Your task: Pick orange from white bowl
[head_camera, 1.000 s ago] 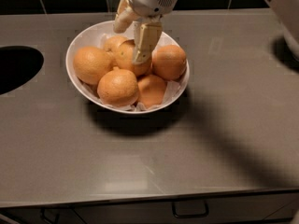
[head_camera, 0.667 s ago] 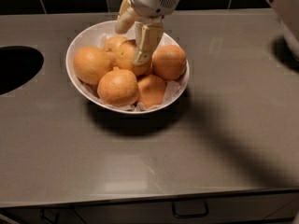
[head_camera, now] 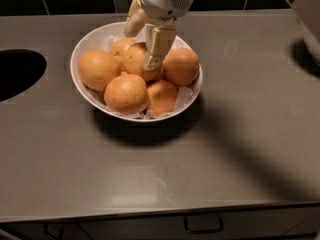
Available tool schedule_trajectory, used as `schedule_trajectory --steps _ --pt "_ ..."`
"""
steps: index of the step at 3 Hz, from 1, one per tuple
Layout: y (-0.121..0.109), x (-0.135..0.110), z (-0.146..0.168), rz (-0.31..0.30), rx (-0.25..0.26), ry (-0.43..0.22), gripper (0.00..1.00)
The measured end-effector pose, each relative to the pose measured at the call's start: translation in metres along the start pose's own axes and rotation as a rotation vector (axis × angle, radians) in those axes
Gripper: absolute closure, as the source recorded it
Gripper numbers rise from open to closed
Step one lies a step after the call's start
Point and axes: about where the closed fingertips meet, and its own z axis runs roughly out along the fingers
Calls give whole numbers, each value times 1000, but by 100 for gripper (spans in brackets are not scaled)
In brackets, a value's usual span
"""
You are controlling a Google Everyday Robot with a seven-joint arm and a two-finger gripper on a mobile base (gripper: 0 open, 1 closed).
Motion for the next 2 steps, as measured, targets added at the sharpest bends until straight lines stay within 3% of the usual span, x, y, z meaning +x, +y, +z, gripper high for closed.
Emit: schedule_trajectory --steps 2 --pt "3 1 7 11 -7 -22 39"
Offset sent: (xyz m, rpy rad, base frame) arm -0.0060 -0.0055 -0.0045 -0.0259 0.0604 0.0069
